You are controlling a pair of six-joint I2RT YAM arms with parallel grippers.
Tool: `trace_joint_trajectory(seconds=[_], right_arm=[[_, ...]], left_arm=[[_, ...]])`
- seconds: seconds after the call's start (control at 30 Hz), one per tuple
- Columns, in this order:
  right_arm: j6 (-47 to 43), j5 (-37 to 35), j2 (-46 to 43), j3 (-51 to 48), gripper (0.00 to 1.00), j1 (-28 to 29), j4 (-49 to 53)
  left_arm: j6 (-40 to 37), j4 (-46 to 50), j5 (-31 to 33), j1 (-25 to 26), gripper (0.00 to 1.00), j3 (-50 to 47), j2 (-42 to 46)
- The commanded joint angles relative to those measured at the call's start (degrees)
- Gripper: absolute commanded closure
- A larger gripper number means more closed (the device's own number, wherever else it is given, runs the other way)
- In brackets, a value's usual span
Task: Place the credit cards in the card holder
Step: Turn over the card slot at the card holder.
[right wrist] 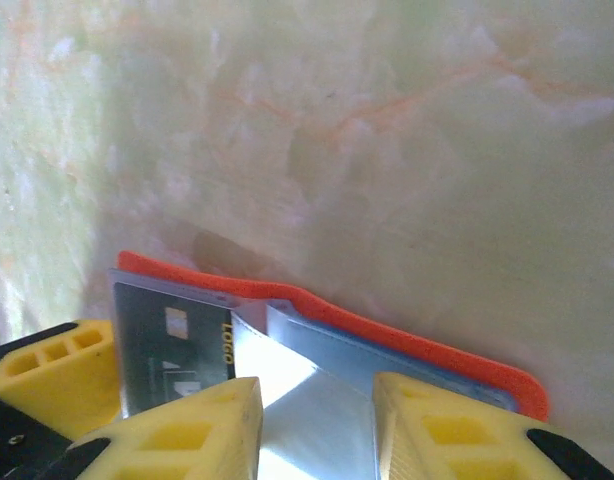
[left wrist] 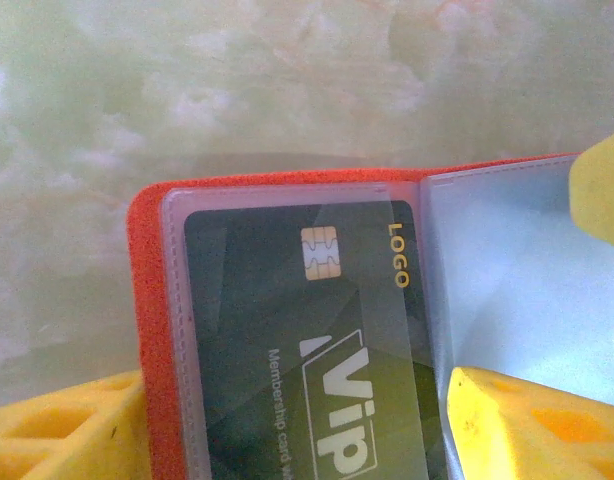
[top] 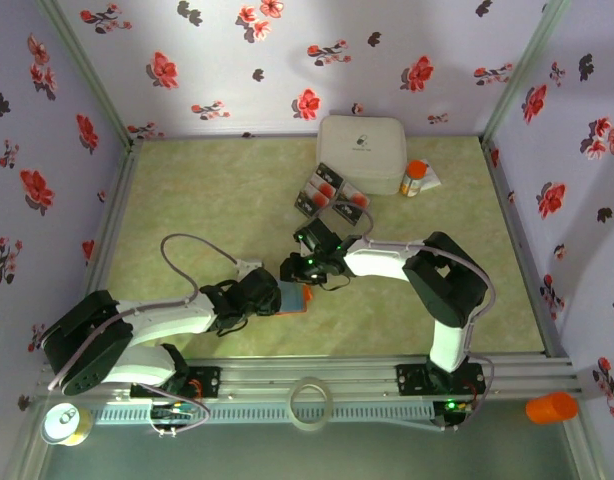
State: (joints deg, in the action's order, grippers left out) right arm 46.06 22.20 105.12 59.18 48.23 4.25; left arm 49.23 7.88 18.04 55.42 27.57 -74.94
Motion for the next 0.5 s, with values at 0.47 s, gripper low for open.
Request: trace_joint_trajectory(seconds=[0.47], right_arm=[[9.18, 4.35, -3.42, -3.37, 0.57, 4.18, -10.67]], left_arm=[[0.03, 11.46, 4.24, -3.13, 0.05, 1.04, 20.28]])
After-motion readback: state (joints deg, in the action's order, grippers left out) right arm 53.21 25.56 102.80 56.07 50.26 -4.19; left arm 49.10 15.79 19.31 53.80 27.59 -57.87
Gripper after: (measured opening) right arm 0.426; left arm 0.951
